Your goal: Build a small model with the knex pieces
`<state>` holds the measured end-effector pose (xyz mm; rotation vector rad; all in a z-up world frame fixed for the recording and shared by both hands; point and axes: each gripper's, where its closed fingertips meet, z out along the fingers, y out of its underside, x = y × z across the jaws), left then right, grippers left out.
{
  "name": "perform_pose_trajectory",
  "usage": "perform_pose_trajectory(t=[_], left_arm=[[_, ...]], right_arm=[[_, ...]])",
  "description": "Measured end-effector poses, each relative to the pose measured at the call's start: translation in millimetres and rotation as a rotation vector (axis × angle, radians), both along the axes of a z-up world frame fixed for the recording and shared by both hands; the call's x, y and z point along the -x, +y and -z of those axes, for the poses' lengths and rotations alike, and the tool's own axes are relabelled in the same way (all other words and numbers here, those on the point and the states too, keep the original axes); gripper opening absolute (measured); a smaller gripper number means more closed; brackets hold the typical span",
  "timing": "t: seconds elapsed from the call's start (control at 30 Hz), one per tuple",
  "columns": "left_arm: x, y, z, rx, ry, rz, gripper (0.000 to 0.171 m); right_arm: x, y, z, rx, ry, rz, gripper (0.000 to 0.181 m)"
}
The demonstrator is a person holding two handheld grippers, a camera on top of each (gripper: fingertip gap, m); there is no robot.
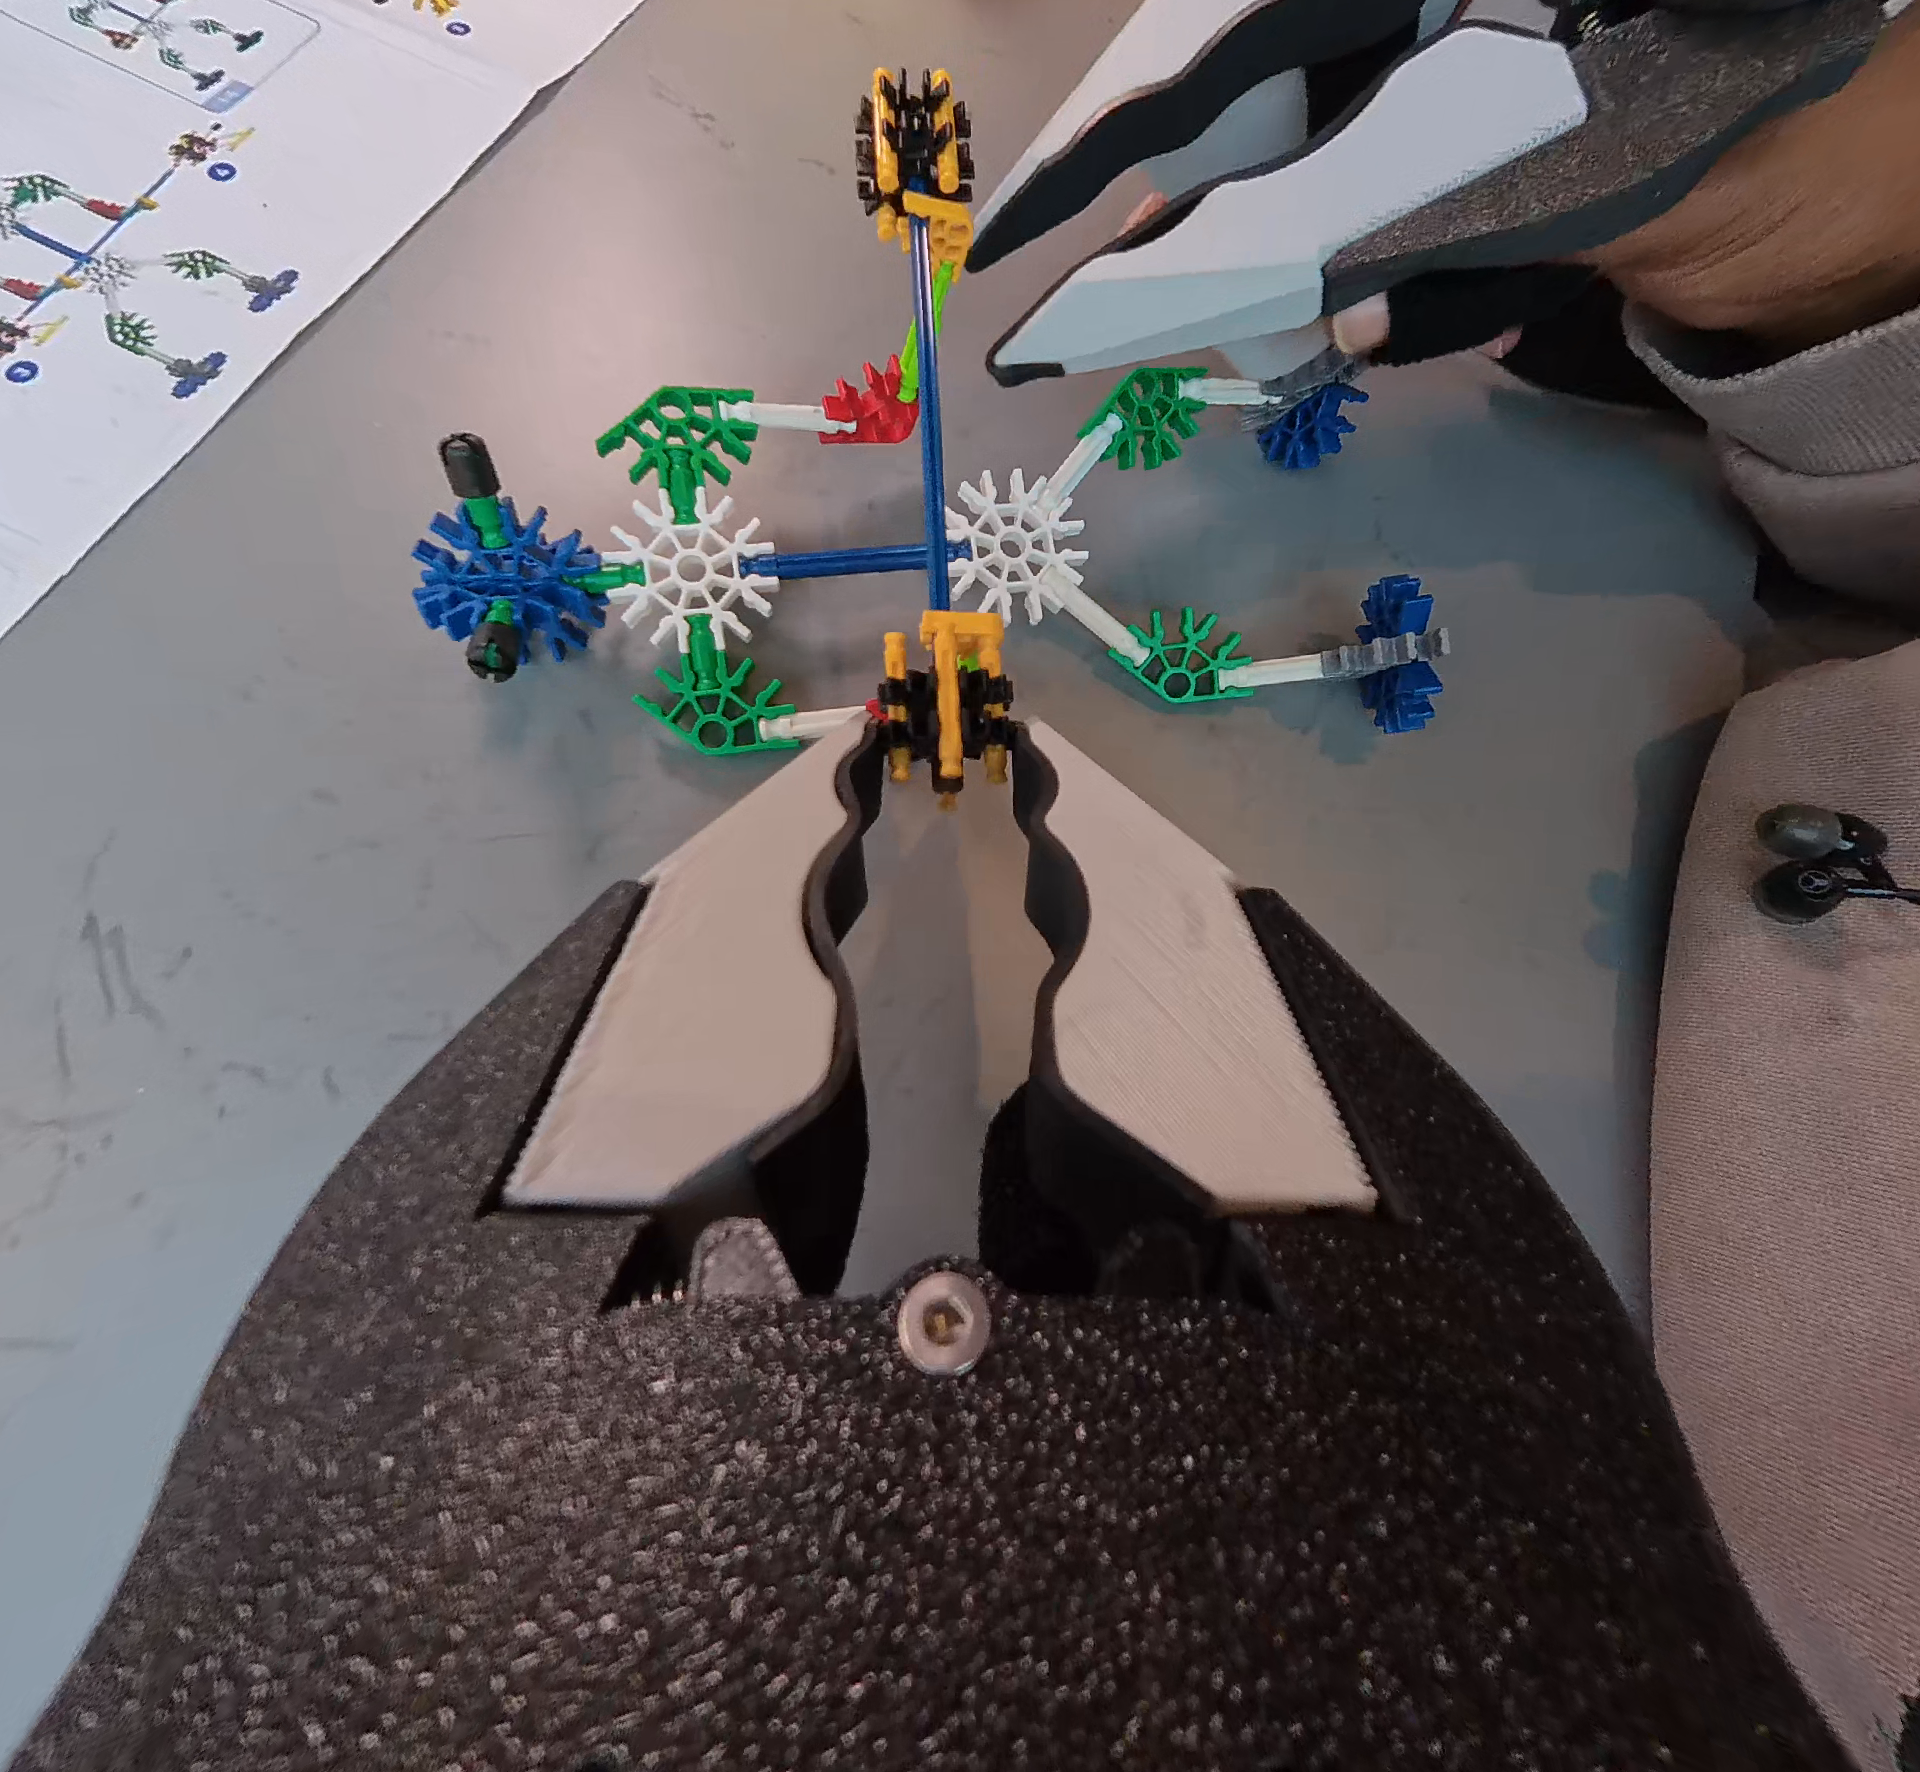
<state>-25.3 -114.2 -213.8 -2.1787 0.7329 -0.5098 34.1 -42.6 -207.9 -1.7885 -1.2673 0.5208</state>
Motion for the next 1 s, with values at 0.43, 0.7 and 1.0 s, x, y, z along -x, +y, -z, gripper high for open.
perform_pose_trajectory(t=[0.43,0.7,1.0], left_arm=[[-21.8,39.2,-13.8,0.193,-0.173,0.05,0.013],[-25.8,49.8,-6.7,0.178,-0.121,0.023,0.002],[-24.4,50.8,-6.2,0.166,-0.089,0.0,0.0]], right_arm=[[20.6,9.8,-2.7,-0.001,0.02,-0.042,0.003],[21.3,16.2,-1.7,-0.049,0.018,-0.056,0.002],[21.0,13.7,-2.8,-0.114,-0.014,-0.077,0.001]])
